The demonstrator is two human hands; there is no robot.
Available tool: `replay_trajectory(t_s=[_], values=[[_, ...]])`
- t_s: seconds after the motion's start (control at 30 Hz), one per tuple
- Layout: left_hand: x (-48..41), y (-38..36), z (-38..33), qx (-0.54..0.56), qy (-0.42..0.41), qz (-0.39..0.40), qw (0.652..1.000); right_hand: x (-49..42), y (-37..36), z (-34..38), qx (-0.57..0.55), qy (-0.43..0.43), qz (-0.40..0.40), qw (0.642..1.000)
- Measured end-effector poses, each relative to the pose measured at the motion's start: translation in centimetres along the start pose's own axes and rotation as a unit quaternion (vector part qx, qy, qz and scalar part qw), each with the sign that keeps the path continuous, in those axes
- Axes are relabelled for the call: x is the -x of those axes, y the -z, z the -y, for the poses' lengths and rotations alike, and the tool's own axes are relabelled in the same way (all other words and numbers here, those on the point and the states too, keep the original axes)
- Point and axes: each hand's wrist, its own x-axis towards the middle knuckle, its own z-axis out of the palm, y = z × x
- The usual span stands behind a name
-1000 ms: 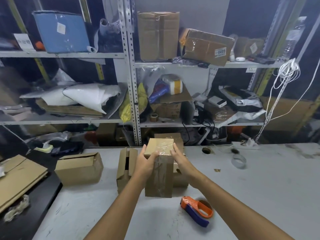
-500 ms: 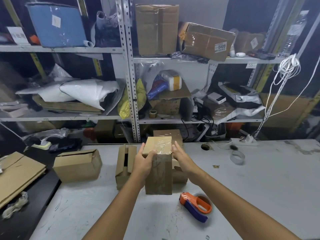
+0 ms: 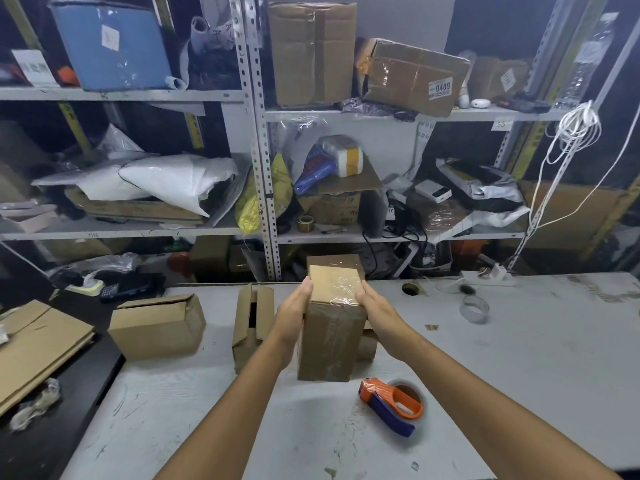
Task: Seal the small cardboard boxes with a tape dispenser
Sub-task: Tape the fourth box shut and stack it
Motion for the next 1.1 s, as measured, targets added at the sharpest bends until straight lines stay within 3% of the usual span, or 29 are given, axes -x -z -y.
replay_trajectory(t_s=[0.33, 0.67, 0.97, 1.1], values=[[-0.6, -0.2, 1.4, -0.079, -0.006, -0.049, 0.996, 0.6, -2.7, -0.3, 0.013, -0.003, 0.002, 1.0], [-0.5, 0.3, 1.7, -0.05, -0.002, -0.064, 0.997, 1.3, -2.2, 0.1, 0.001, -0.028, 0.03, 0.999], [-0.1, 0.7, 1.8, -0.047, 0.002, 0.001, 0.999, 0.9, -2.4, -0.5, -0.002, -0.047, -0.005, 0.999], [-0.2, 0.8, 2.3, -0.057, 0.003, -0.017, 0.998, 1.3, -2.9, -0.3, -0.018, -0.045, 0.021, 0.999]])
